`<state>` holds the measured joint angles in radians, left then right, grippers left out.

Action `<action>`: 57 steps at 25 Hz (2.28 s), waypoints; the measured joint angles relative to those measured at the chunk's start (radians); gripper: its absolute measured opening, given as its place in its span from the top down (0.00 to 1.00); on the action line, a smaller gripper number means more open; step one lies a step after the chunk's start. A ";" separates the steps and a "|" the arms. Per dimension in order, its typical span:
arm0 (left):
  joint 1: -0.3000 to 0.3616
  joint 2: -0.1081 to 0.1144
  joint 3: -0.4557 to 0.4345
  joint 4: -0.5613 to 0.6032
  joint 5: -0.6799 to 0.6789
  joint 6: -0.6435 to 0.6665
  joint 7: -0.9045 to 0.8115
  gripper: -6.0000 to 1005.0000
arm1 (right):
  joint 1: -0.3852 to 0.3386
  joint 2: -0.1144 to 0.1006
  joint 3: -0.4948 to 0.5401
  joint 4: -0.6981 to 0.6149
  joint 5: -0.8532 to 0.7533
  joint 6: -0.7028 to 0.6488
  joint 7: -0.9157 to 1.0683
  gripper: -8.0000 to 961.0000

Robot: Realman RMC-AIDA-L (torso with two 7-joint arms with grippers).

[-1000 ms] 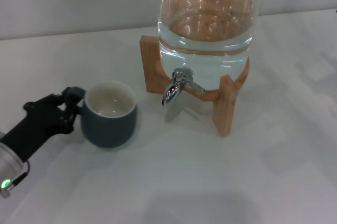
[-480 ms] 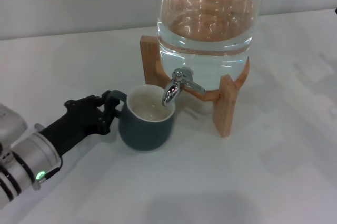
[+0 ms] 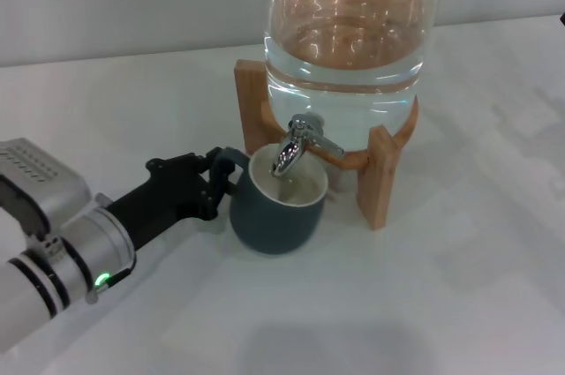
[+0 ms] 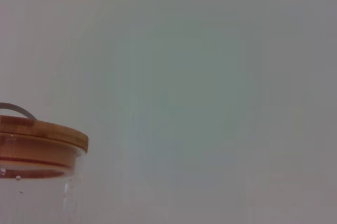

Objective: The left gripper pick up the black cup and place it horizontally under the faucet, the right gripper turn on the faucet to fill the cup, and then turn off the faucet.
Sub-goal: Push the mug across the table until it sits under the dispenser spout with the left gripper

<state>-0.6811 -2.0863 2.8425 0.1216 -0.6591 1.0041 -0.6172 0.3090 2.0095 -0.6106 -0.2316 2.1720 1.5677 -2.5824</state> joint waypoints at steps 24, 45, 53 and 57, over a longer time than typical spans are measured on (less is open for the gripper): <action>0.025 0.000 -0.002 0.017 0.025 -0.024 -0.002 0.86 | -0.007 0.000 0.000 0.009 0.001 0.005 -0.001 0.17; 0.026 0.003 -0.007 0.016 0.028 -0.038 -0.004 0.75 | -0.007 -0.001 0.006 0.020 0.000 -0.003 -0.001 0.17; 0.035 0.003 -0.010 0.015 0.020 -0.018 0.014 0.59 | -0.008 -0.002 0.009 0.018 0.000 -0.005 -0.001 0.17; 0.050 0.003 -0.011 0.014 0.020 -0.015 0.018 0.48 | -0.008 -0.002 0.009 0.020 0.000 -0.003 -0.001 0.17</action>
<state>-0.6316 -2.0831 2.8311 0.1358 -0.6391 0.9890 -0.5997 0.3007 2.0079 -0.6012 -0.2115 2.1721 1.5644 -2.5833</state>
